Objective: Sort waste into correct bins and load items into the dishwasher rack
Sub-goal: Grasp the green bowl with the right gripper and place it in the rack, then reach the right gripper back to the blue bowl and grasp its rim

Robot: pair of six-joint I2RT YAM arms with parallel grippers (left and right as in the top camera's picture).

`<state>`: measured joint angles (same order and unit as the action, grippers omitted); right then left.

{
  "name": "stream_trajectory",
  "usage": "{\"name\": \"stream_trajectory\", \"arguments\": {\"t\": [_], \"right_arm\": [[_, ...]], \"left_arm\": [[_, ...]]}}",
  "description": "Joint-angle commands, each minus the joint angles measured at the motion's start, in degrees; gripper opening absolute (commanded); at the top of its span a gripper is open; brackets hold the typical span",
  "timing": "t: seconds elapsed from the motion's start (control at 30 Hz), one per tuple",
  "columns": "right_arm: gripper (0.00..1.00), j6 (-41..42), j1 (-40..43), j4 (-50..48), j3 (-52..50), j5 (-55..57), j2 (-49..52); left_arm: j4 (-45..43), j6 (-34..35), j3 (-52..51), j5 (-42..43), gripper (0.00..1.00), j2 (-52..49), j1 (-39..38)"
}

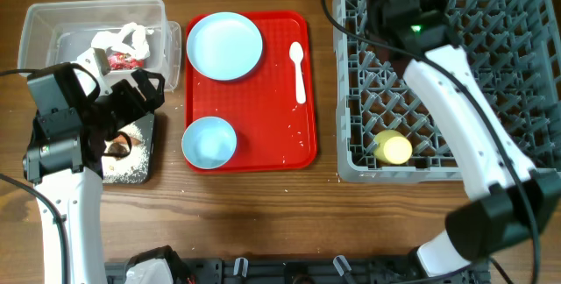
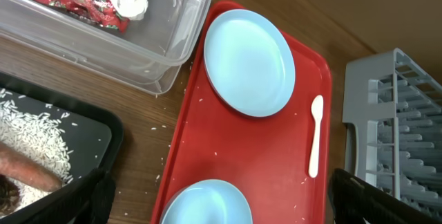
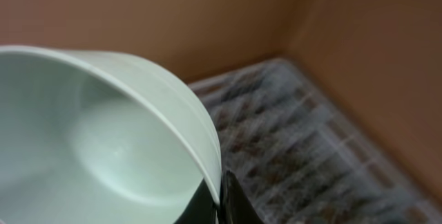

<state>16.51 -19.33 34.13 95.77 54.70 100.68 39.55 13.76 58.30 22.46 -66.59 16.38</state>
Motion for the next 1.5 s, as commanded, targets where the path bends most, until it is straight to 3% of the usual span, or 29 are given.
{"name": "stream_trajectory", "arguments": {"t": [0.0,0.17,0.3,0.5,0.93,0.97,1.0,1.03,1.07,1.1,1.2,1.47], "right_arm": [[0.04,-25.27,-0.09,-11.41,0.24,15.06,8.02],[0.04,-47.43,-0.13,-31.61,0.22,16.28,16.09],[0.04,-55.6,-0.15,-42.69,0.24,16.22,21.38],[0.04,-56.94,-0.35,-45.16,0.22,16.04,26.38],[0.05,-55.34,-4.94,-35.58,0.22,13.86,29.14],[0.09,-55.32,-5.27,-35.04,0.22,13.86,29.14],[0.25,-55.34,-5.7,-34.27,0.22,13.84,29.14],[0.48,-55.36,-6.12,-33.64,0.22,13.84,29.14],[0.79,-55.34,-6.56,-33.2,0.22,13.84,29.14],[0.93,-55.34,-6.93,-33.16,0.22,13.84,29.14],[0.99,-55.36,-7.87,-33.18,0.22,12.72,29.07],[1.0,-51.98,-9.97,-33.11,0.24,5.01,25.73]], "left_arm": [[-0.2,-1.38,0.96,0.85,1.0,-0.33,-0.24],[-0.2,-1.38,0.96,0.85,1.0,-0.33,-0.24],[-0.2,-1.38,0.96,0.85,1.0,-0.33,-0.24],[-0.2,-1.38,0.96,0.85,1.0,-0.33,-0.24],[-0.2,-1.38,0.96,0.85,1.0,-0.33,-0.24],[-0.2,-1.38,0.96,0.85,1.0,-0.33,-0.24],[-0.2,-1.38,0.96,0.85,1.0,-0.33,-0.24],[-0.2,-1.38,0.96,0.85,1.0,-0.33,-0.24],[-0.2,-1.38,0.96,0.85,1.0,-0.33,-0.24],[-0.2,-1.38,0.96,0.85,1.0,-0.33,-0.24],[-0.2,-1.38,0.96,0.85,1.0,-0.33,-0.24],[-0.2,-1.38,0.96,0.85,1.0,-0.33,-0.24]]}}
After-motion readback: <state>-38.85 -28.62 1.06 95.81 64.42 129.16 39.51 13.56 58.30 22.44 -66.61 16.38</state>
